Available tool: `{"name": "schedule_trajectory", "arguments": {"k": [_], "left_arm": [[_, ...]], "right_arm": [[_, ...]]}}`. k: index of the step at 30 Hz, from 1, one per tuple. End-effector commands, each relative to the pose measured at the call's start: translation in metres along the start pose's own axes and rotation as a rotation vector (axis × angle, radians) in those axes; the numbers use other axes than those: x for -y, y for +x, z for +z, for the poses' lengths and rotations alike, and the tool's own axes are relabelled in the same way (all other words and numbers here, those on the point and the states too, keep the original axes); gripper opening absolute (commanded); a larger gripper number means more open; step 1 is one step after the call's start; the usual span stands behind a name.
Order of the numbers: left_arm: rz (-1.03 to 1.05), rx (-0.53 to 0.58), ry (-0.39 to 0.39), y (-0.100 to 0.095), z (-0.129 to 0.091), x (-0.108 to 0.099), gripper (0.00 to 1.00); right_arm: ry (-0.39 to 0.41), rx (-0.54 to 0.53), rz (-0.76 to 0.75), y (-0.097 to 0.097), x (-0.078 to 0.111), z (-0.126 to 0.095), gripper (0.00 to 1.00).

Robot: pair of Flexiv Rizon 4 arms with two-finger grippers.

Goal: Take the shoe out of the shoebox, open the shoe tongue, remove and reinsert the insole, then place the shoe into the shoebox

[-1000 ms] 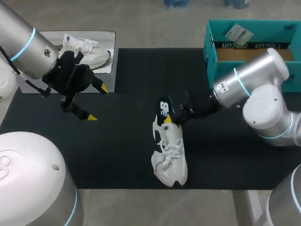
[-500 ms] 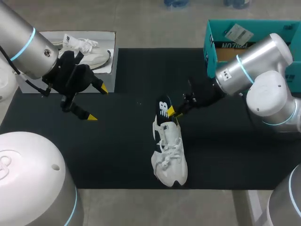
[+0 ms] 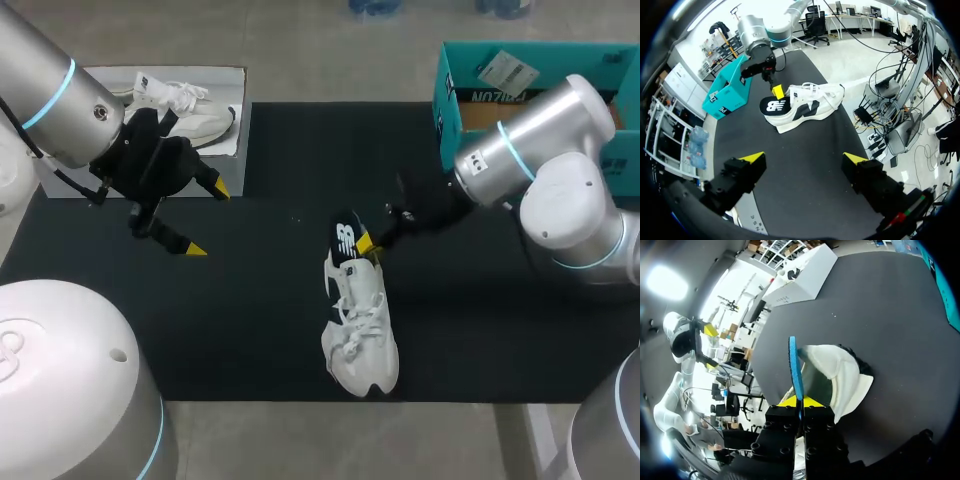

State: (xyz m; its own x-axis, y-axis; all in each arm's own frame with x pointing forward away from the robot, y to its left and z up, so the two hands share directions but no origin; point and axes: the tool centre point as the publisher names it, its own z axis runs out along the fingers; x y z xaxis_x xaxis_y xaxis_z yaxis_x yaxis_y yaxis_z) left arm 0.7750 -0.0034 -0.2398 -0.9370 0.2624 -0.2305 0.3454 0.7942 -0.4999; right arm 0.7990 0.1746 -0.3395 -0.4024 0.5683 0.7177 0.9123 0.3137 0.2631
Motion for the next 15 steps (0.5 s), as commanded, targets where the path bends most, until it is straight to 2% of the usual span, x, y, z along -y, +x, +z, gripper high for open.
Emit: {"name": "schedule_trajectory", "arguments": {"k": [1,5,9,10,13,15], "left_arm": [[0.0,0.0,-0.003,0.0,0.0,0.0,1.0],[0.0,0.0,-0.003,0.0,0.0,0.0,1.0],[0.0,0.0,-0.003,0.0,0.0,0.0,1.0],[0.0,0.0,-0.003,0.0,0.0,0.0,1.0],[0.0,0.0,-0.003,0.0,0.0,0.0,1.0],[0.0,0.0,-0.003,0.0,0.0,0.0,1.0]], "right_arm": [[-0.018,-0.01,0.023,0.0,0.018,0.014,0.0],[-0.025,-0.033,0.055,-0.001,0.034,0.025,0.0],[-0.032,-0.04,0.061,-0.002,0.034,0.027,0.02],[-0.035,-0.039,0.059,-0.001,0.031,0.025,0.19],[-0.037,-0.025,0.038,0.0,0.021,0.018,0.44],[-0.039,-0.016,0.026,0.001,0.014,0.013,0.45]]}}
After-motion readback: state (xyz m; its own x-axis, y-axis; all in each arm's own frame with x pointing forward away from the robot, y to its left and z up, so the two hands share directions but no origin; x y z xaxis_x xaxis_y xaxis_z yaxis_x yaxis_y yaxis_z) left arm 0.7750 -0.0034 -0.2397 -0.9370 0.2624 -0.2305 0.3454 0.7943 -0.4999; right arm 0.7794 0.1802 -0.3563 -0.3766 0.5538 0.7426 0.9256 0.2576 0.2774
